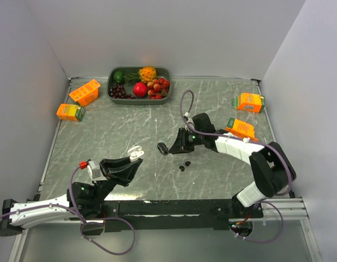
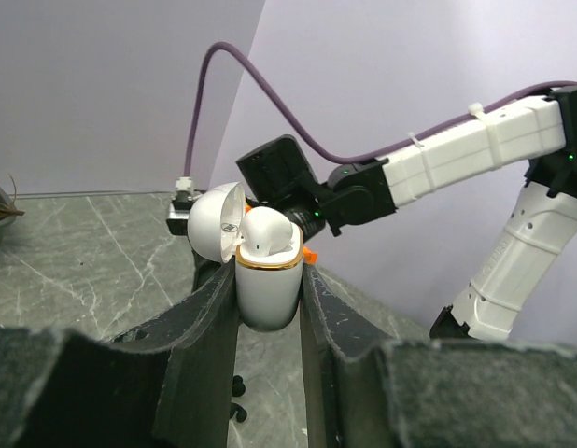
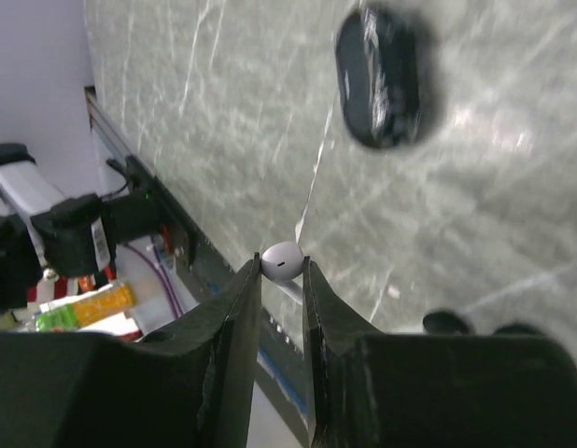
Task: Insert the wireless bluetooth earbuds into the charging case
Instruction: Pick up the earbud from the center of the board.
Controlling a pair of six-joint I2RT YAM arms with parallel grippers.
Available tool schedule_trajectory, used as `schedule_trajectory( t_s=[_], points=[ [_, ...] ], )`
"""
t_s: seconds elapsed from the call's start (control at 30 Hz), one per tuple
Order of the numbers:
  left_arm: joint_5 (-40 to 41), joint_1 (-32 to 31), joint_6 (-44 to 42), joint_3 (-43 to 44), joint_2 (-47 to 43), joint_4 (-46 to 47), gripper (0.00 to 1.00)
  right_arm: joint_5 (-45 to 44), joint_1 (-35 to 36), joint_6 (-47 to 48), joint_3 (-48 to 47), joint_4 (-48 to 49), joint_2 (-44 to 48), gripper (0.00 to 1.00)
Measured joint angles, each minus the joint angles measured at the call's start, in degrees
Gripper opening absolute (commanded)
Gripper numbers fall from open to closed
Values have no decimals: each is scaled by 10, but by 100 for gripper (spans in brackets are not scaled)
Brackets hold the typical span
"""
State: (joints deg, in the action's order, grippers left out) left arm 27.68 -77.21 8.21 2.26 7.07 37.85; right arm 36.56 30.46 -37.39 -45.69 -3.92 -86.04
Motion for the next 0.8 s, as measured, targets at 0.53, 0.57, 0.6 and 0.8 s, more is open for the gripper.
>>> schedule_trajectory(
  t_s=[0.53,0.57,0.6,0.8],
  points=[
    [1,0,0,0,-23,-27,1,-62,-21,65,-97,-76,-161,33],
    [1,0,0,0,-24,-29,1,-68,-22,70,-102,-81,-161,36],
    [1,0,0,0,-26,-31,1,-72,-22,73,-107,-87,-162,42],
    [2,0,0,0,-24,-34,1,-100,-22,88,-123,-108,-162,62]
  ],
)
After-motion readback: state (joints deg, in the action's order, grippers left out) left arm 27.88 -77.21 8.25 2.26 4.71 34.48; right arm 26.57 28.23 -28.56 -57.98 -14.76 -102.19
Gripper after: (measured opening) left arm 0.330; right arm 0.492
